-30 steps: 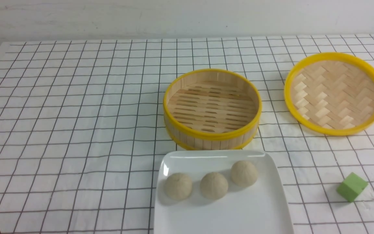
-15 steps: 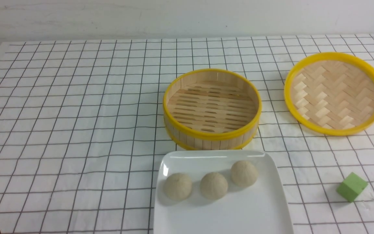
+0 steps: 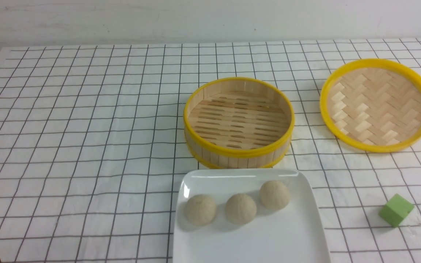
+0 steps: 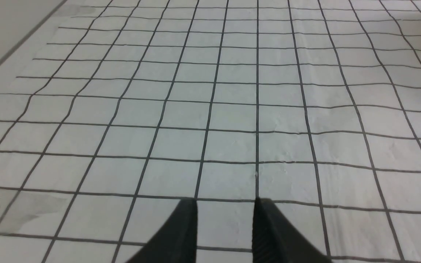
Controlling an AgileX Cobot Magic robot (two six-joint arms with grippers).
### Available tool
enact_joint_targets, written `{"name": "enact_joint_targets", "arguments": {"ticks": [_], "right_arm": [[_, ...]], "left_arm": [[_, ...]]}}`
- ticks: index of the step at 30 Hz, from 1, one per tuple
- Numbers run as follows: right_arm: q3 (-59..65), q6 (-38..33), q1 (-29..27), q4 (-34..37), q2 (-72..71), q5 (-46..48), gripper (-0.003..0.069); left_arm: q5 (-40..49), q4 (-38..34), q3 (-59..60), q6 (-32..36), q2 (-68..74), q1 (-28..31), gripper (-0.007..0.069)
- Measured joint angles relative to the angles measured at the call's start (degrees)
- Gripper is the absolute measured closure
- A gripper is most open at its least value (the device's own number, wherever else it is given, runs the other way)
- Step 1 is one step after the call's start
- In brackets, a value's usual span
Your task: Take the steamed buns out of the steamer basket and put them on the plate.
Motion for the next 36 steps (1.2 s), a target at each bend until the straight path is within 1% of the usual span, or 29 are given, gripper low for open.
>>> {"name": "enact_joint_targets", "arguments": {"ticks": [12,15,19,23,28,36], "right_arm": [[0.00,0.00,0.00,0.00,0.00,0.00,0.0165],[0.90,0.05,0.00,1.28,0.00,-0.53,0.0165],[6.78,0.05,0.00,1.43,0.00,-2.89,0.0165],[16.20,0.05,0.00,-0.16,0.11,-9.25,0.0165],[25.16,0.05,0.00,-1.02,0.11,-11.06,0.0165],[26.20,0.04,0.00,-5.86,0.22,-12.25,0.0165]], "left_arm": [[0.02,1.26,0.00,0.00,0.00,0.00,0.0382],[0.06,1.43,0.00,0.00,0.00,0.00,0.0382],[0.06,1.43,0.00,0.00,0.00,0.00,0.0382],[0.06,1.43,0.00,0.00,0.00,0.00,0.0382],[0.06,1.43,0.00,0.00,0.00,0.00,0.0382],[0.06,1.49,0.00,0.05,-0.06,0.00,0.0382]]}}
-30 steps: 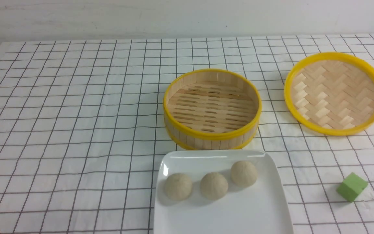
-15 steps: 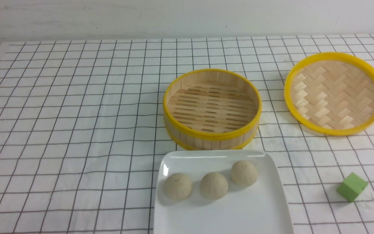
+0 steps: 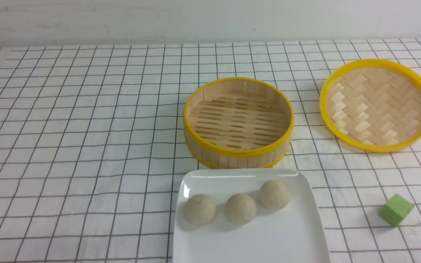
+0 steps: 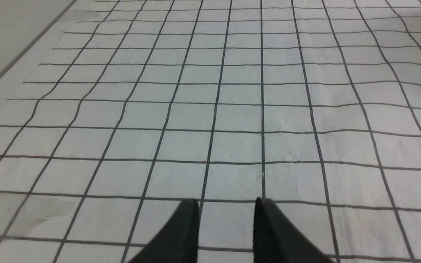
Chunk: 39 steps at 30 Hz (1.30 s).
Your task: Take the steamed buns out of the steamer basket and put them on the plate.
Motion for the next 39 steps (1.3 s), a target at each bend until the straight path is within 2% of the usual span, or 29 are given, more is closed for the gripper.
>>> {"name": "enact_joint_targets", "arguments": {"ticks": [5,9,10,11,13,14,17,22,39], "right_arm": [[0.00,0.00,-0.36,-1.37,0.00,0.46,0.0165],[0.00,0.00,-5.02,-1.66,0.00,0.60,0.0165],[0.00,0.06,-8.84,-1.66,0.00,0.60,0.0165],[0.00,0.06,-9.38,-1.67,0.00,0.60,0.0165],[0.00,0.83,-15.61,-1.67,0.00,0.60,0.0165],[0.00,1.84,-19.64,-1.67,0.00,0.48,0.0165],[0.00,5.21,-26.80,-1.72,0.00,0.14,0.0165],[0.00,8.62,-33.41,-1.85,0.00,0.00,0.0165],[0.05,10.29,-33.93,-1.89,0.00,-0.22,0.0165]], "left_arm": [[0.00,0.00,0.00,0.00,0.00,0.00,0.0382],[0.00,0.00,0.00,0.00,0.00,0.00,0.0382],[0.00,0.00,0.00,0.00,0.00,0.00,0.0382],[0.00,0.00,0.00,0.00,0.00,0.00,0.0382],[0.00,0.00,0.00,0.00,0.00,0.00,0.0382],[0.00,0.00,0.00,0.00,0.00,0.00,0.0382],[0.00,0.00,0.00,0.00,0.00,0.00,0.0382],[0.00,0.00,0.00,0.00,0.00,0.00,0.0382],[0.00,0.00,0.00,0.00,0.00,0.00,0.0382]]}}
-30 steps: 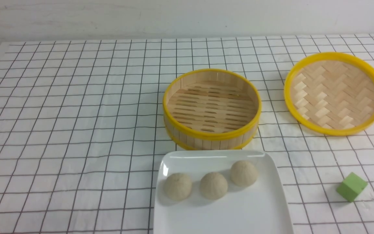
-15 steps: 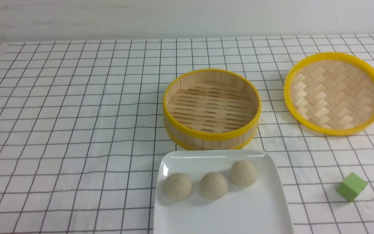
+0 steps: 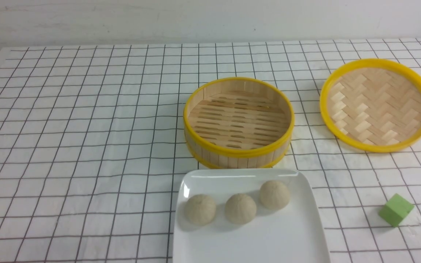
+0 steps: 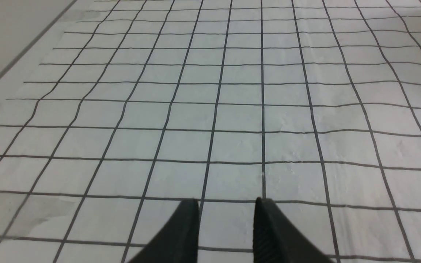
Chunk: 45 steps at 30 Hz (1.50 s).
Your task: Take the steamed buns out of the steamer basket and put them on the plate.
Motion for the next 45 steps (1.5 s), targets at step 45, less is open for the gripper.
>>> {"name": "enact_joint_targets", "arguments": {"ticks": [45], "right_arm": [[0.00,0.21,0.98,0.24,0.00,-0.06,0.0165]], "left_arm": [[0.00,0.00,0.00,0.15,0.00,0.00,0.0382]]}}
